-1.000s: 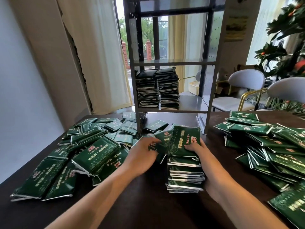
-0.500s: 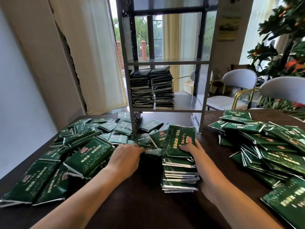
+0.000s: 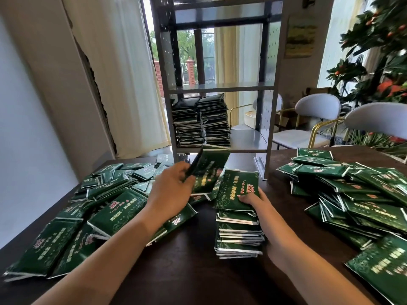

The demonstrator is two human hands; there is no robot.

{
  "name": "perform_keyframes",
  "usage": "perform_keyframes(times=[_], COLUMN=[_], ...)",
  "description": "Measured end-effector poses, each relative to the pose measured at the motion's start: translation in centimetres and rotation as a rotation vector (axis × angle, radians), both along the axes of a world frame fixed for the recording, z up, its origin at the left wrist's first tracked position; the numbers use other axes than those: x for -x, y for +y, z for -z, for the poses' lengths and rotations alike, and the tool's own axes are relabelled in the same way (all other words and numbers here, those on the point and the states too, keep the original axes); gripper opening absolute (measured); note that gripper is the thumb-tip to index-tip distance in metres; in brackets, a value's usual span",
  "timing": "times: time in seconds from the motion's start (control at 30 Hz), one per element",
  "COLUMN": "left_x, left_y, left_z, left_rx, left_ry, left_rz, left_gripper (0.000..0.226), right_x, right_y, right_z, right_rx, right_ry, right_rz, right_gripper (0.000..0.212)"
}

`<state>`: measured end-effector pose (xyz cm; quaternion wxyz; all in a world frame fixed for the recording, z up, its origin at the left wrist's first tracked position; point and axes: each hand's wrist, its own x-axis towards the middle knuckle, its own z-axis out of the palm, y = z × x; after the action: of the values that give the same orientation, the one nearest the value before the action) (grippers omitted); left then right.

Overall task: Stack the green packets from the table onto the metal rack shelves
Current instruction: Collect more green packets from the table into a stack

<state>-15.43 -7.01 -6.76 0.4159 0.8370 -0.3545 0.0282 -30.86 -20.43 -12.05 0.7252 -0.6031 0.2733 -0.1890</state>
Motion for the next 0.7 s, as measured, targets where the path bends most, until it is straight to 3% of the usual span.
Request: perform_keyframes(times=[0.13,0.33,0.43,0.5,0.6,0.7], left_x=[1.5,1.9,2.1,1.6,1.7,1.7], left_y=[-1.2,-2.5,-3.2,-3.9,-4.1,-4.2], left_z=[-0.4,-0.1,-0.2,0.4,1.1,2.2], left_rx=[0.187,0.345,0.278,0.338,0.438,0.327], left_ry=[0.087,0.172,0.357,0.586,0.898,0.897], left_rz=[0.199,0.278,0.305,0.287,0.247,0.251], left_gripper=[0.033,0.040,0.046,0.043,0.021,0.030], right_x=[0.1,0.5,0.6,0.6,0.8,1.1], right_y=[0.2,1.1,1.1,0.9,0.9,0.3], right_z=[-0.4,-1.4,-1.7,-1.4,-1.3,-0.9], right_rx=[-0.011,-0.007,-0.003,-0.003,-0.059,-0.182], right_ry=[-0.012,-0.030,-0.022,-0.026,-0.064,-0.091], right_rz=[0.008,0.013,-0.016,-0.023,0.003,0.053], right_gripper=[0.051,0.056,0.059,0.065,0.044,0.046])
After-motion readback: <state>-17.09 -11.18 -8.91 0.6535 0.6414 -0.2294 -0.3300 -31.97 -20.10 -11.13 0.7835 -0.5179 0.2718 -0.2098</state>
